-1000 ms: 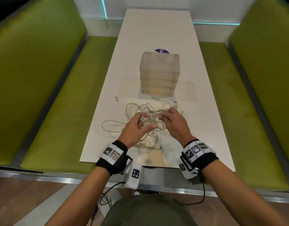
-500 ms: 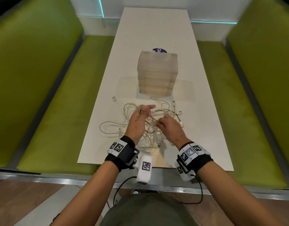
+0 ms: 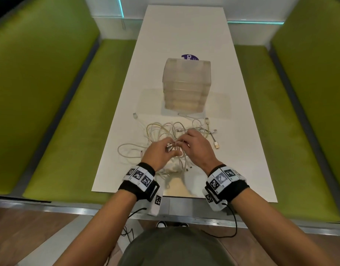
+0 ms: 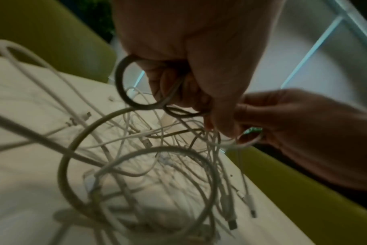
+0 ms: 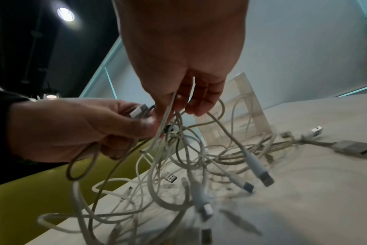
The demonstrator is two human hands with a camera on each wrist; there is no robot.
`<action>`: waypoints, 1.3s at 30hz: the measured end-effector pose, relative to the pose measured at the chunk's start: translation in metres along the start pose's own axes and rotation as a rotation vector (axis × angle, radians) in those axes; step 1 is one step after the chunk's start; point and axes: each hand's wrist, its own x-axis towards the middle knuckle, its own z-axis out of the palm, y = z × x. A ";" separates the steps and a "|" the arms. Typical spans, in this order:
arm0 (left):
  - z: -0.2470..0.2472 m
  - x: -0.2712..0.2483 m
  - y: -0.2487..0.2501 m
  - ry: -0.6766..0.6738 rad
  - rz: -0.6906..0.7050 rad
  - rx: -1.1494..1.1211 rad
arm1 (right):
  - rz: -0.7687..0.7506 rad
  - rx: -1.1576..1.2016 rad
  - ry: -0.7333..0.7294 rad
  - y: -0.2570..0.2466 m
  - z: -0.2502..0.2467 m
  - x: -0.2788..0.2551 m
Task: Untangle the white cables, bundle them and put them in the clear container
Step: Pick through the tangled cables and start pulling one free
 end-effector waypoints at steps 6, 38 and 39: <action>-0.006 0.003 0.017 0.017 0.206 0.244 | 0.094 -0.066 -0.068 0.014 0.000 0.000; -0.067 -0.019 0.060 0.156 0.194 0.058 | 0.336 -0.076 -0.164 0.060 -0.011 0.000; -0.073 -0.023 0.059 0.164 0.183 0.052 | 0.337 -0.063 -0.149 0.061 -0.012 0.001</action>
